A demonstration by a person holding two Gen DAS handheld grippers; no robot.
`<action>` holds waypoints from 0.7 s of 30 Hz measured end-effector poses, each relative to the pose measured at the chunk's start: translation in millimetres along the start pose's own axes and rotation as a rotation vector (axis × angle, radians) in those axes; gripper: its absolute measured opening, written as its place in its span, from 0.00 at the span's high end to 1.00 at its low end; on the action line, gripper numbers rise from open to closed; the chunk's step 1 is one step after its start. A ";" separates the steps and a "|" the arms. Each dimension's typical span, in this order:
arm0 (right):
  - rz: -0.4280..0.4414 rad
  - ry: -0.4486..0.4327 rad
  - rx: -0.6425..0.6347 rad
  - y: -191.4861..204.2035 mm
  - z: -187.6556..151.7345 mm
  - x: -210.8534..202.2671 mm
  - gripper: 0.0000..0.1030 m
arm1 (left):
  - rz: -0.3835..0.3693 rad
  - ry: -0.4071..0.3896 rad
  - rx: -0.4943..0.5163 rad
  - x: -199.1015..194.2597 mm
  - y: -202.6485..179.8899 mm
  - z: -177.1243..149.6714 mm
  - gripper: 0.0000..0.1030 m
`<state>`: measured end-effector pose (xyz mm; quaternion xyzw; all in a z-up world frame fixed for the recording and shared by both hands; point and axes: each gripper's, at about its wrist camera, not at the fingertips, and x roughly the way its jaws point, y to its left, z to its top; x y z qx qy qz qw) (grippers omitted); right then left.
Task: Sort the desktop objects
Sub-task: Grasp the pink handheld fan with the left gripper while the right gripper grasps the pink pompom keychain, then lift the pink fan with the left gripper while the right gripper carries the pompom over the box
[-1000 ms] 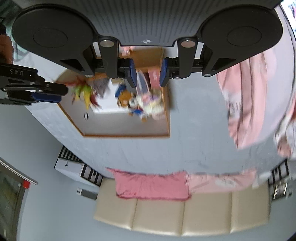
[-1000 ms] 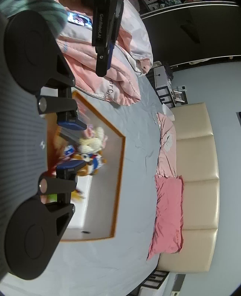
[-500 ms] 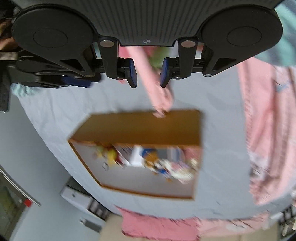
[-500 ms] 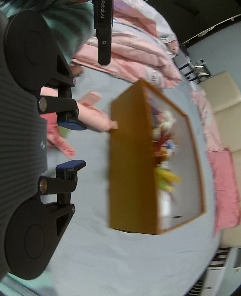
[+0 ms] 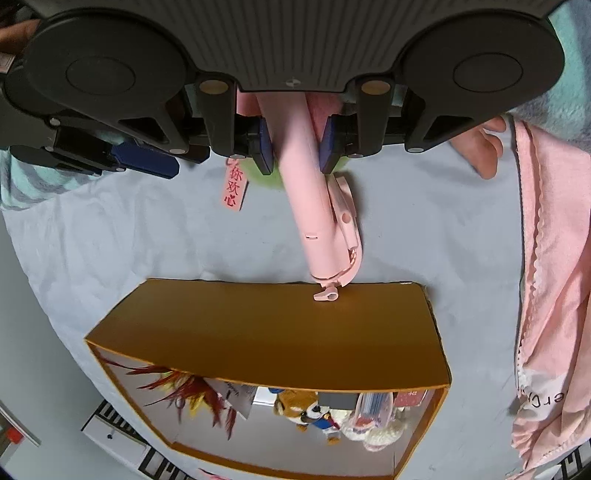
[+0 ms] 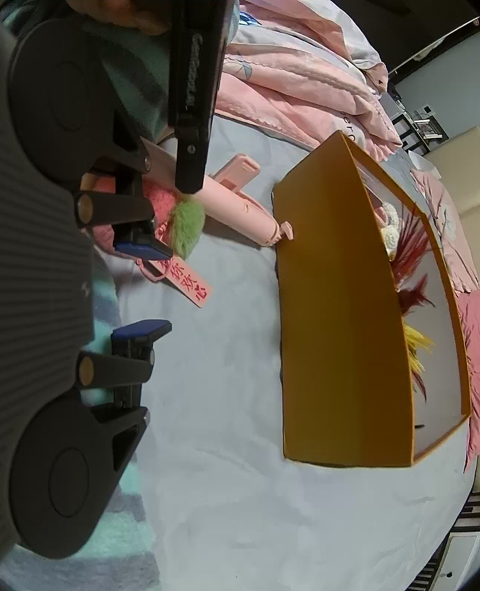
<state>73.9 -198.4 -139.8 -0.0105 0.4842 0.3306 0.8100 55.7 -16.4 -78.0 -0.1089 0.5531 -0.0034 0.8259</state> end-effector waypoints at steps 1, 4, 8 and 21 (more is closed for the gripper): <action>0.001 0.003 -0.002 -0.5 0.0 1.1 0.64 | -0.001 0.003 -0.007 0.2 0.7 0.5 0.70; 0.010 0.008 -0.002 -2.4 1.7 4.4 0.64 | 0.035 -0.017 -0.011 -6.8 1.2 -0.2 0.70; 0.023 0.011 0.001 -3.1 4.6 6.9 0.63 | 0.072 -0.092 -0.024 -19.7 5.3 3.9 0.70; 0.057 0.041 0.014 -3.8 8.4 20.9 0.63 | 0.093 -0.079 -0.130 11.9 15.9 25.8 0.84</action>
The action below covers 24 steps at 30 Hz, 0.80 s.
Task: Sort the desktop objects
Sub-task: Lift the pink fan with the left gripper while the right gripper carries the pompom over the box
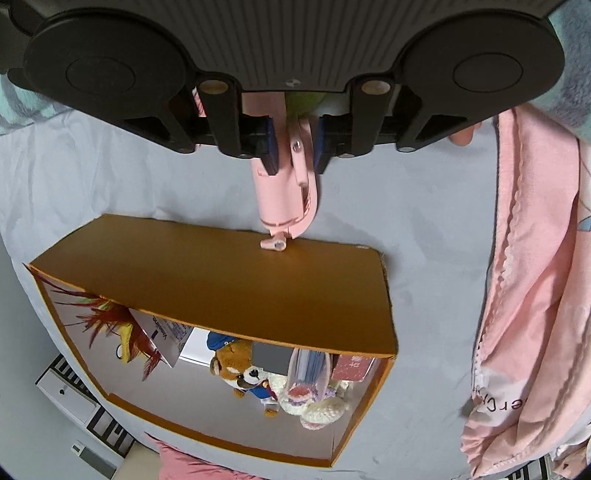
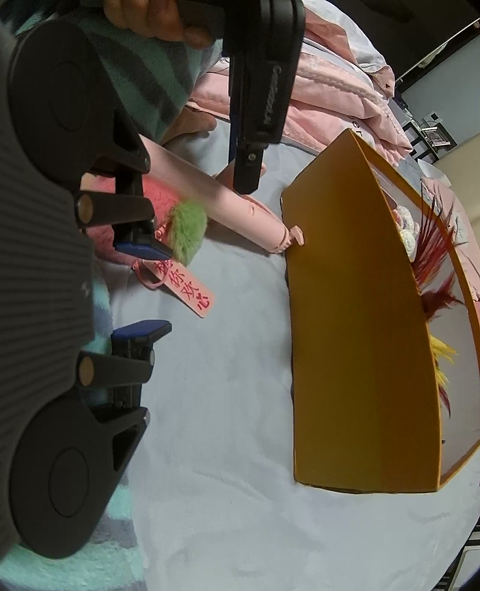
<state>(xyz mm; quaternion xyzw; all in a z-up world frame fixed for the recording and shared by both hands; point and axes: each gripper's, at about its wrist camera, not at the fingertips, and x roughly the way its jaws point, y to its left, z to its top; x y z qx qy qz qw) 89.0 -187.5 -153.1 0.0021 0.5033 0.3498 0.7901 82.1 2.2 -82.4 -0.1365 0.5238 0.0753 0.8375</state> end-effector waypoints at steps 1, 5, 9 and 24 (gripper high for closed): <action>0.002 0.003 0.002 0.1 0.5 1.4 0.63 | 0.011 0.006 0.006 2.5 -0.6 0.9 0.90; 0.002 0.005 0.006 0.4 0.7 2.7 0.63 | 0.015 -0.005 0.019 1.1 -0.2 -0.7 0.92; 0.011 -0.006 0.010 -0.1 -0.5 -0.1 0.63 | -0.001 -0.040 0.030 -13.6 2.3 -4.2 0.93; 0.149 0.051 -0.068 40.7 -0.2 3.3 0.56 | -0.002 -0.186 -0.018 -74.1 45.7 -4.6 0.93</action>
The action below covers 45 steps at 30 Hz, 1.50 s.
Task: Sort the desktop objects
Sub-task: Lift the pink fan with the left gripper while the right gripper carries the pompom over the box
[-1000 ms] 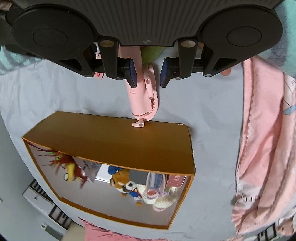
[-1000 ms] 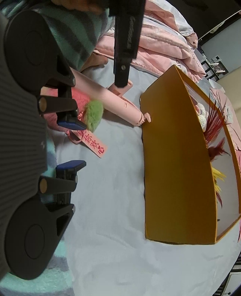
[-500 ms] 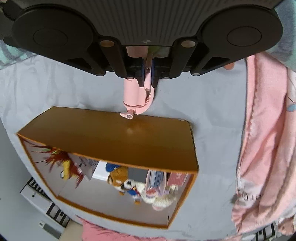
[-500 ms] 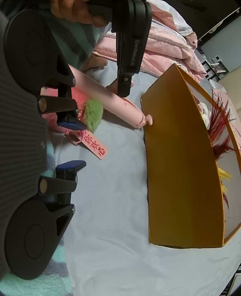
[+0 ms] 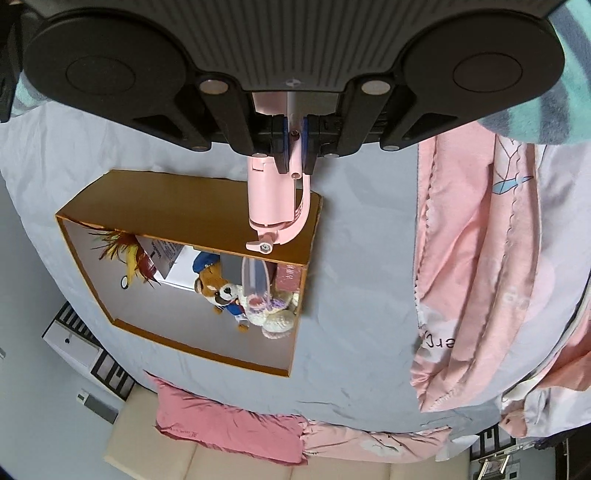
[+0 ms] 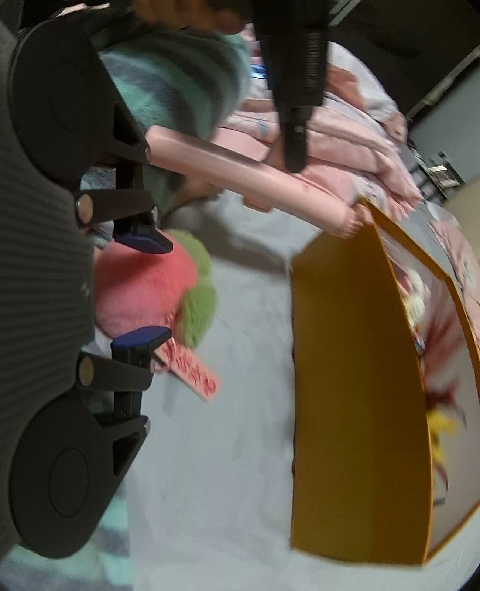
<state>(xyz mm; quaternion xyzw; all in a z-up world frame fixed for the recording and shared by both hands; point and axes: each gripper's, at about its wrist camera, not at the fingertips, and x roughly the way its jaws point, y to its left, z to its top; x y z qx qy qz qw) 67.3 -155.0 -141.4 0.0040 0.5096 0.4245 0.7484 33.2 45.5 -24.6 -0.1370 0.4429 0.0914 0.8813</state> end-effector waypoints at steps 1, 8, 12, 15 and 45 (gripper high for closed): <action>-0.005 0.014 -0.017 4.0 0.1 4.3 0.56 | -0.004 0.001 -0.003 1.2 2.8 1.2 0.93; -0.101 0.069 -0.120 16.3 0.7 33.0 0.50 | -0.048 0.004 -0.034 1.3 12.0 -1.0 0.93; -0.163 0.078 -0.169 22.5 2.9 48.8 0.48 | -0.063 0.007 -0.048 3.1 16.2 -1.2 0.93; -0.229 0.063 -0.238 29.5 2.8 56.6 0.53 | -0.065 0.006 -0.052 3.2 17.7 -2.8 0.93; -0.030 -0.364 -0.131 -1.8 96.2 -151.9 0.57 | -0.269 -0.158 -0.024 -60.9 -29.3 65.8 0.94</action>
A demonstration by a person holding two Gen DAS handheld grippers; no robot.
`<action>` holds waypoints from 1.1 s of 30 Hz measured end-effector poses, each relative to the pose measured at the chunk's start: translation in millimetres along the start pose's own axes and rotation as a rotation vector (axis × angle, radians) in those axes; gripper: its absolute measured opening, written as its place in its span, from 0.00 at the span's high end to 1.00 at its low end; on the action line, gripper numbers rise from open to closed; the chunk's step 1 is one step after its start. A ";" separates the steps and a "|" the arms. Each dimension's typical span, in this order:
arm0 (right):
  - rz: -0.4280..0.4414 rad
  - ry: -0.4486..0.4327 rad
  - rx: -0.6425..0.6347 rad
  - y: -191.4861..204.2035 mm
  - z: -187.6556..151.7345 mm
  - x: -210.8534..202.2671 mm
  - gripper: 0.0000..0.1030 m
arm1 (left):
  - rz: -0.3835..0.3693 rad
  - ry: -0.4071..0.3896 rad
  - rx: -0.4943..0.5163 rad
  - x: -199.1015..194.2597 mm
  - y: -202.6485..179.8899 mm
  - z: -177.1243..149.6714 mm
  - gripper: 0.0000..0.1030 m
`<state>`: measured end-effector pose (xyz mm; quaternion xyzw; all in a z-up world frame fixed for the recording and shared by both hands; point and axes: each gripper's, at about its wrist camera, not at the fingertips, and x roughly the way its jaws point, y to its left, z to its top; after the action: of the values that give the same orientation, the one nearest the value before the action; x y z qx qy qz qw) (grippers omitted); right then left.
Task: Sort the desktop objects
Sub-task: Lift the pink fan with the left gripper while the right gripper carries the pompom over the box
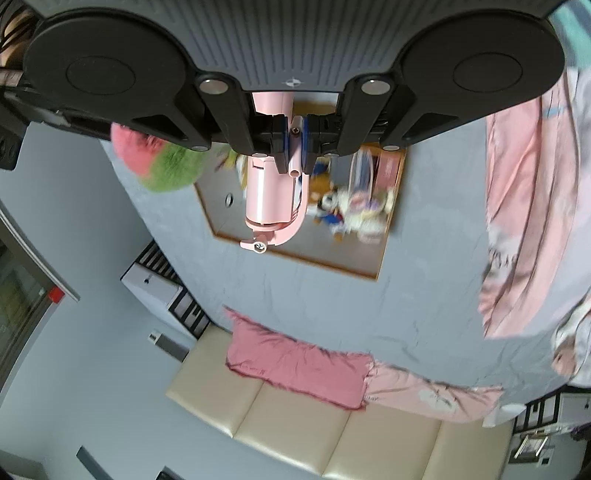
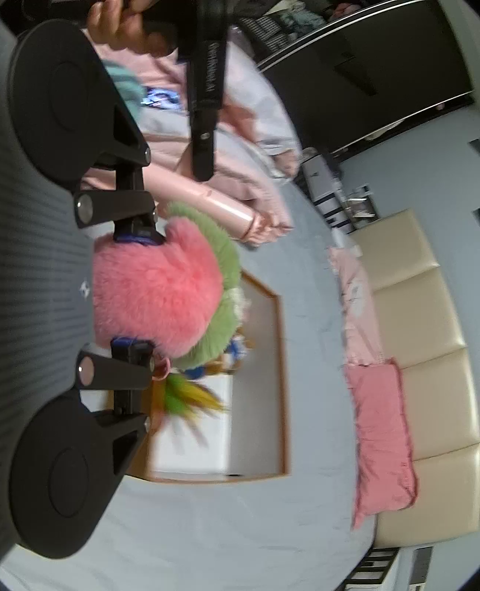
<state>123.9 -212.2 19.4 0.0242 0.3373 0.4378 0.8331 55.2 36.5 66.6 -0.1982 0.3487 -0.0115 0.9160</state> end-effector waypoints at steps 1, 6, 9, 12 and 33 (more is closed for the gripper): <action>-0.009 -0.014 -0.012 -3.2 10.7 0.4 0.57 | -0.002 -0.009 0.004 3.7 -2.2 7.5 0.94; -0.051 -0.038 -0.049 -21.4 55.1 20.0 0.57 | -0.009 -0.026 0.008 30.0 -5.1 39.4 0.94; -0.085 -0.012 -0.077 -35.3 78.0 49.4 0.57 | -0.007 -0.021 0.005 54.3 -1.8 57.4 0.94; -0.112 0.067 -0.071 -51.9 95.1 91.8 0.57 | -0.016 0.000 -0.009 81.2 4.1 70.4 0.94; -0.230 0.401 0.028 -112.9 85.2 267.5 0.52 | -0.032 0.137 -0.074 193.6 44.2 71.6 0.94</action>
<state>358.1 -60.5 -97.4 -0.0903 0.5025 0.3313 0.7934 242.6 71.8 -24.1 -0.2360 0.4073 -0.0268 0.8819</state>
